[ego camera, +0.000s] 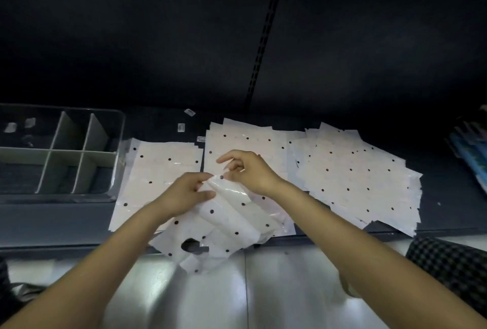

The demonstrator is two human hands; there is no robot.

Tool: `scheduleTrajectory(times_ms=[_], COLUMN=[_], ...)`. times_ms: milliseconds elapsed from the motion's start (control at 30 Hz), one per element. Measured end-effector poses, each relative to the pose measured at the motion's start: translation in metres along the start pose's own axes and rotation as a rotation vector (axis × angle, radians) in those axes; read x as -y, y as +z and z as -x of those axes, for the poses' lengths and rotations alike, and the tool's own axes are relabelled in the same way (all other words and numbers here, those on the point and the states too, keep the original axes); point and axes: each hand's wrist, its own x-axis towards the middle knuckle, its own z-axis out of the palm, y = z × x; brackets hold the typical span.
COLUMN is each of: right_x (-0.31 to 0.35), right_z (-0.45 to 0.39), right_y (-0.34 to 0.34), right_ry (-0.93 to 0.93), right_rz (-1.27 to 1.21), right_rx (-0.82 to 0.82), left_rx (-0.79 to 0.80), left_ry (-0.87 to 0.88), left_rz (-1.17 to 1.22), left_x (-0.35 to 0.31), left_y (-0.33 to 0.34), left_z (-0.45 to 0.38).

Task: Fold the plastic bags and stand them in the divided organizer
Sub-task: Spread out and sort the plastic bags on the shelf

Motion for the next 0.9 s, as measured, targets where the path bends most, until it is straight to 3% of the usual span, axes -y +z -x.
scheduleTrajectory(times_ms=[133,233,333,467,600,767,900], right_x=[-0.043,-0.1,-0.156,-0.197,-0.205,-0.198,-0.187], right_z=[0.004,0.027,0.058,0.092,0.096,0.091,0.087], right_y=[-0.022,-0.058,-0.095,-0.116,-0.115,-0.116,-0.116], right_ry=[0.031,0.248,0.513,0.653,0.532,0.472,0.459], right_rz=[0.236,0.381,0.486,0.613,0.711,0.668,0.588], right_rx=[-0.186,-0.296,-0.403,-0.328,-0.437,-0.554,-0.559], left_rx=[-0.183,-0.495,-0.677,-0.744,-0.668,-0.717,-0.792], left_ry=[-0.077,-0.138,-0.129,-0.097,0.032,-0.298,-0.267], left_rz=[-0.065,-0.19,-0.396,-0.679,-0.95,-0.813,-0.692], left_x=[0.01,0.026,0.043,0.063,0.071,0.052,0.042], left_y=[-0.039,-0.073,-0.08,-0.072,-0.072,-0.085,-0.091], left_z=[-0.017,-0.033,-0.038,-0.037,-0.035,-0.045,-0.05])
